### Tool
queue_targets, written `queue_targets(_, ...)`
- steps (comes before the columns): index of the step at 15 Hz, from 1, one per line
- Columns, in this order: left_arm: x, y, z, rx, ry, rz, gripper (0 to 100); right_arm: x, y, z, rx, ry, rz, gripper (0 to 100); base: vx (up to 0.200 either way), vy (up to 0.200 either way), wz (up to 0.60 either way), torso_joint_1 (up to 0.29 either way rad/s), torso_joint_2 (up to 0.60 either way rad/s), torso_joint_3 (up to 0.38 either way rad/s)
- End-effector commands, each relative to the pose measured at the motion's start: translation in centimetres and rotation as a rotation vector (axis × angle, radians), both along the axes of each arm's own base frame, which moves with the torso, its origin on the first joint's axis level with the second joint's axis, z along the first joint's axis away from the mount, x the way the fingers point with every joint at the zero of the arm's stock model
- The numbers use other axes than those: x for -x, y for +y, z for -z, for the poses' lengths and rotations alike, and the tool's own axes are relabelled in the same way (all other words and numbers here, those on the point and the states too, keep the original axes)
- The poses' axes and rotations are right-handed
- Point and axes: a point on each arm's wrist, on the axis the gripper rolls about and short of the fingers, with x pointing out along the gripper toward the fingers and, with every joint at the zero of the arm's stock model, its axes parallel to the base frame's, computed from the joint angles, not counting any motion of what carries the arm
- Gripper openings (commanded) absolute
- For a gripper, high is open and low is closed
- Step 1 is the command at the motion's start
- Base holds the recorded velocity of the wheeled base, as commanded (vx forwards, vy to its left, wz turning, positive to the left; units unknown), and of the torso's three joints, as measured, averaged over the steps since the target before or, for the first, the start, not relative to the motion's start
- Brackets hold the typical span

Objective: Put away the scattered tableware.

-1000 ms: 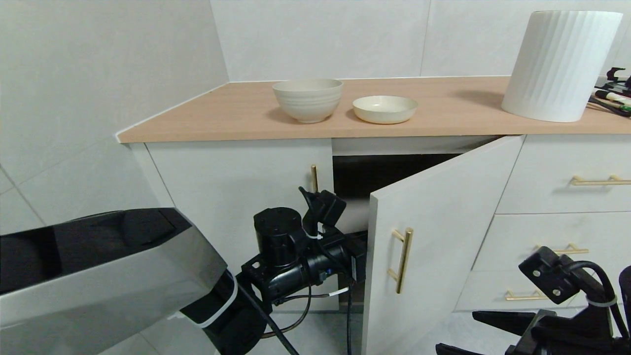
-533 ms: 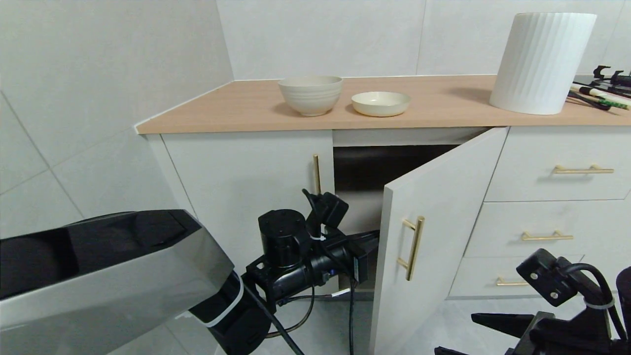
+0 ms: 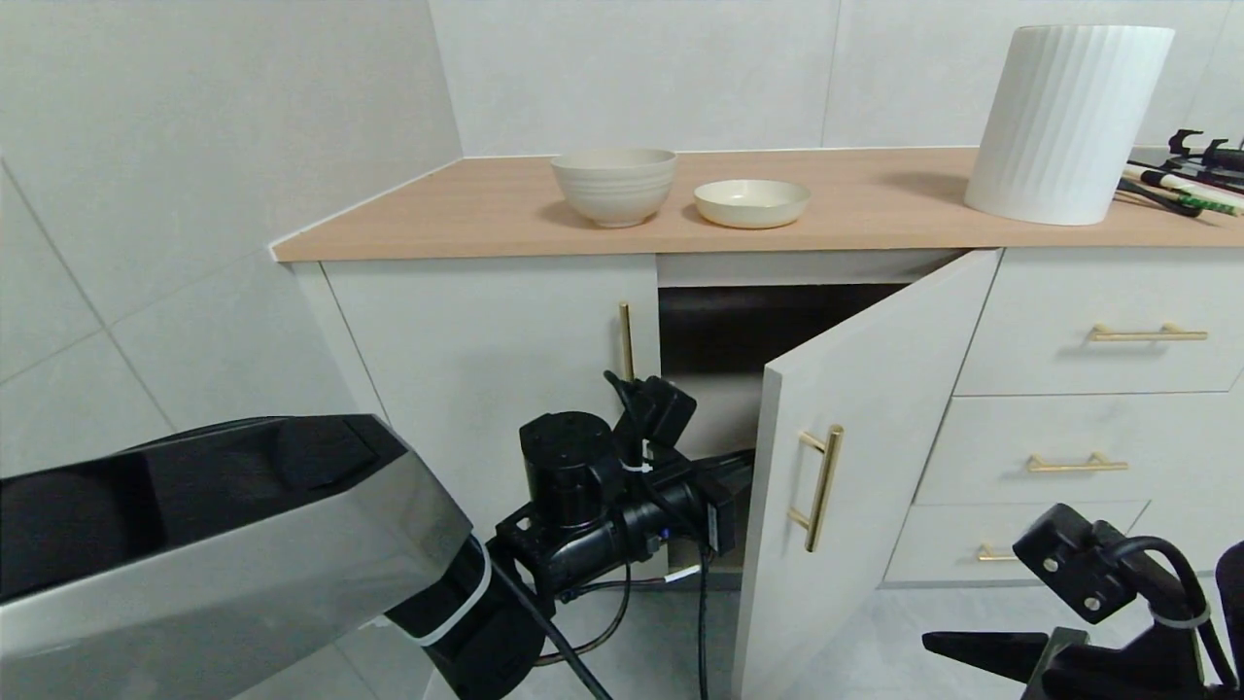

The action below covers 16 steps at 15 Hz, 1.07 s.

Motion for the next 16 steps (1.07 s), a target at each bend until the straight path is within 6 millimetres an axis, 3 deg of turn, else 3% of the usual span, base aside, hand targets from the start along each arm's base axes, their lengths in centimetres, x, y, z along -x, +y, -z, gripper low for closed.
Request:
queue_targets(1, 0.7, -0.9, -0.4, 0.009, -0.012, 0.029, 0, 0.6, 0.1, 0.2, 0.003, 0.003, -0.033, 100, 0.000, 0.000, 0.00, 0.000, 0.00, 0.000)
queue_targets(6, 4.4, -4.5, -0.8, 0.018, -0.024, 0.146, 0, 2.5, -0.3, -0.1, -0.026, -0.020, -0.115, 100, 0.000, 0.000, 0.00, 0.000, 0.00, 0.000)
queue_targets(9, 8.6, -7.6, -0.7, 0.013, -0.017, 0.275, 0, 4.3, -1.1, 0.2, -0.047, -0.026, -0.268, 100, 0.000, 0.000, 0.00, 0.000, 0.00, 0.000)
queue_targets(10, 9.1, -7.9, -0.8, 0.013, -0.017, 0.288, 0, 4.4, -1.2, 0.4, -0.035, -0.039, -0.284, 100, 0.000, 0.000, 0.00, 0.000, 0.00, 0.000)
queue_targets(14, 7.5, -6.9, -1.3, 0.007, -0.011, 0.233, 0, 4.4, -1.3, 0.3, -0.039, -0.046, -0.286, 100, 0.000, 0.000, 0.00, 0.000, 0.00, 0.000)
queue_targets(16, 6.7, -5.4, -1.7, 0.000, -0.008, 0.175, 0, 4.4, -1.3, 0.2, -0.044, -0.048, -0.282, 100, 0.000, 0.000, 0.00, 0.000, 0.00, 0.000)
